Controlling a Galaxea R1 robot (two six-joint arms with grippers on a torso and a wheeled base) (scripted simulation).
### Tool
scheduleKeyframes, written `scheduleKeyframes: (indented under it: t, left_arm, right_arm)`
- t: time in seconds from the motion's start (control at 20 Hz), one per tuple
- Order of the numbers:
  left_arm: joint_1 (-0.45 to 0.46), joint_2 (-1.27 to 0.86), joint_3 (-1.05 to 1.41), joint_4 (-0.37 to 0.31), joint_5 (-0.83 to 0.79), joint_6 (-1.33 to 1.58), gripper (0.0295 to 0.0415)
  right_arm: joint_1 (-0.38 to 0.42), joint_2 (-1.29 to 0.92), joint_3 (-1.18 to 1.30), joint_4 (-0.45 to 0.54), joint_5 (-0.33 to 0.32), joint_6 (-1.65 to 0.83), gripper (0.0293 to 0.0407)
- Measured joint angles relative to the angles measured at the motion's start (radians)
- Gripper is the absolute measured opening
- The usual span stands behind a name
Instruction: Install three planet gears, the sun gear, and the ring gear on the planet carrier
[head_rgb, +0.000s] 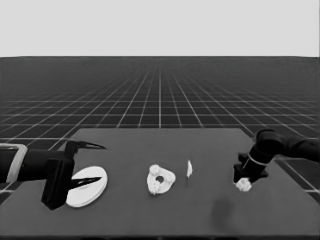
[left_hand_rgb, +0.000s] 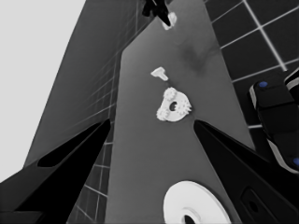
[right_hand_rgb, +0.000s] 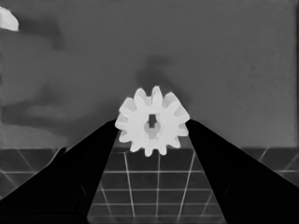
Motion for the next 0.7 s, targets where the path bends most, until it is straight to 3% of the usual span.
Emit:
scheduleKeyframes:
  t: [0.05,0.1,0.2,0.3,0.5,0.6,0.7]
  left_arm:
    - [0.000,0.000,0.000,0.000,0.000,0.000,0.0385]
    - [0.000,0.000,0.000,0.000,0.000,0.000,0.0385]
    - [0.000,0.000,0.000,0.000,0.000,0.000,0.0385]
    - [0.000,0.000,0.000,0.000,0.000,0.000,0.0385]
    - [0.000,0.000,0.000,0.000,0.000,0.000,0.0385]
    - [0.000,0.000,0.000,0.000,0.000,0.000,0.0385]
    - [0.000,0.000,0.000,0.000,0.000,0.000,0.0385]
  right_arm:
    - [0.016,0.180,0.035,-0.029,-0.073,0.387,0.0310]
    - [0.026,0.515,-0.043,-0.021,-0.108,0.562,0.0310]
    - [0.030,0.852,-0.351,-0.006,-0.095,0.515,0.0310]
    - [0.030,0.963,-0.518,0.000,-0.083,0.444,0.0310]
    - [0.029,1.015,-0.611,0.003,-0.076,0.401,0.0310]
    - [-0.051,1.030,-0.660,-0.074,-0.053,0.371,0.0310]
    - [-0.079,1.037,-0.684,-0.099,-0.042,0.357,0.0310]
